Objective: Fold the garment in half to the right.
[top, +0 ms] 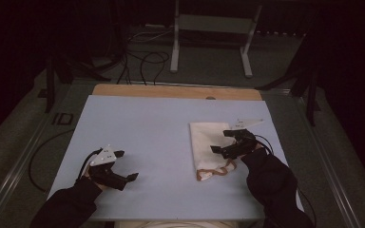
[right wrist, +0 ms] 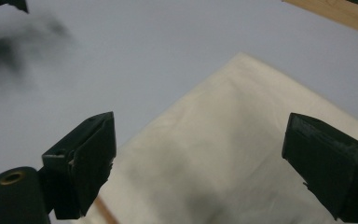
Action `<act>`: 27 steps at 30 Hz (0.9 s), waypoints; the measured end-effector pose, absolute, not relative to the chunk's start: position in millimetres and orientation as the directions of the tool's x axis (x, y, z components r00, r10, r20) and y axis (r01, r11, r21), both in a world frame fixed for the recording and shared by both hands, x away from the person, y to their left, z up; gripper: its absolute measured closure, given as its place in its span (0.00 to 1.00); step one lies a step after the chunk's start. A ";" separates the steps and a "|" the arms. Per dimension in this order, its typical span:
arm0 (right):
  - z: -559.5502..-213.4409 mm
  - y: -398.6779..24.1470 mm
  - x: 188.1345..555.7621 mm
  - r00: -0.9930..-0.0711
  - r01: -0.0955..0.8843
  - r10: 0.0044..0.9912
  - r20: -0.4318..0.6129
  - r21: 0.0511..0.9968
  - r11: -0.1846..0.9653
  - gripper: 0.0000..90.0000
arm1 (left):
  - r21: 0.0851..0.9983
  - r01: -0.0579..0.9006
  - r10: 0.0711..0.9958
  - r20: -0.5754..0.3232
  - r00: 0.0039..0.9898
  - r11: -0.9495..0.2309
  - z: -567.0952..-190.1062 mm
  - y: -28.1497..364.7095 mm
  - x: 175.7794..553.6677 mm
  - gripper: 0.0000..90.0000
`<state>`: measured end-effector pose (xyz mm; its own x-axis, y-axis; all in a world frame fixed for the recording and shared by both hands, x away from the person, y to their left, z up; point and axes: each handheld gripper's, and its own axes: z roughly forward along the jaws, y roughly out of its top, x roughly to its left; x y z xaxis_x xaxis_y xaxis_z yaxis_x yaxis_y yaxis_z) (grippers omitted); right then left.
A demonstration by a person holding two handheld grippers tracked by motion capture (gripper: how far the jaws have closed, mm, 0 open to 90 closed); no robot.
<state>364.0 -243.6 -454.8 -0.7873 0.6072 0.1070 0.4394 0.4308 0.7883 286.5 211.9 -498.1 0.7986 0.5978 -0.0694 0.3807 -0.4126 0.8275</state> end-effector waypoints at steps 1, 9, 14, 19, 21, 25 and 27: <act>-456.2 -245.3 359.0 -0.787 0.437 0.607 0.107 0.792 0.426 0.11 | 0.826 0.384 0.597 -0.073 0.799 -0.413 -499.0 212.0 286.9 0.00; -472.7 -259.2 333.7 -0.789 0.429 0.604 0.116 0.807 0.405 0.11 | 0.822 0.378 0.599 -0.056 0.799 -0.427 -499.3 214.9 285.6 0.00; -481.7 -268.6 319.3 -0.785 0.415 0.610 0.107 0.822 0.390 0.11 | 0.818 0.387 0.606 -0.060 0.793 -0.426 -501.7 217.5 286.5 0.00; -493.0 -276.6 305.3 -0.772 0.418 0.629 0.088 0.816 0.399 0.11 | 0.822 0.380 0.603 -0.057 0.796 -0.424 -501.0 216.4 286.2 0.00; -497.2 -282.0 300.3 -0.762 0.424 0.642 0.088 0.816 0.392 0.11 | 0.820 0.379 0.599 -0.056 0.799 -0.430 -502.1 215.8 286.6 0.00; -505.3 -288.4 291.5 -0.739 0.446 0.667 0.101 0.814 0.372 0.11 | 0.815 0.381 0.597 -0.055 0.801 -0.436 -503.7 214.5 286.9 0.00; -510.6 -290.7 287.9 -0.718 0.462 0.687 0.108 0.813 0.355 0.11 | 0.815 0.379 0.596 -0.052 0.802 -0.439 -503.6 214.0 286.4 0.00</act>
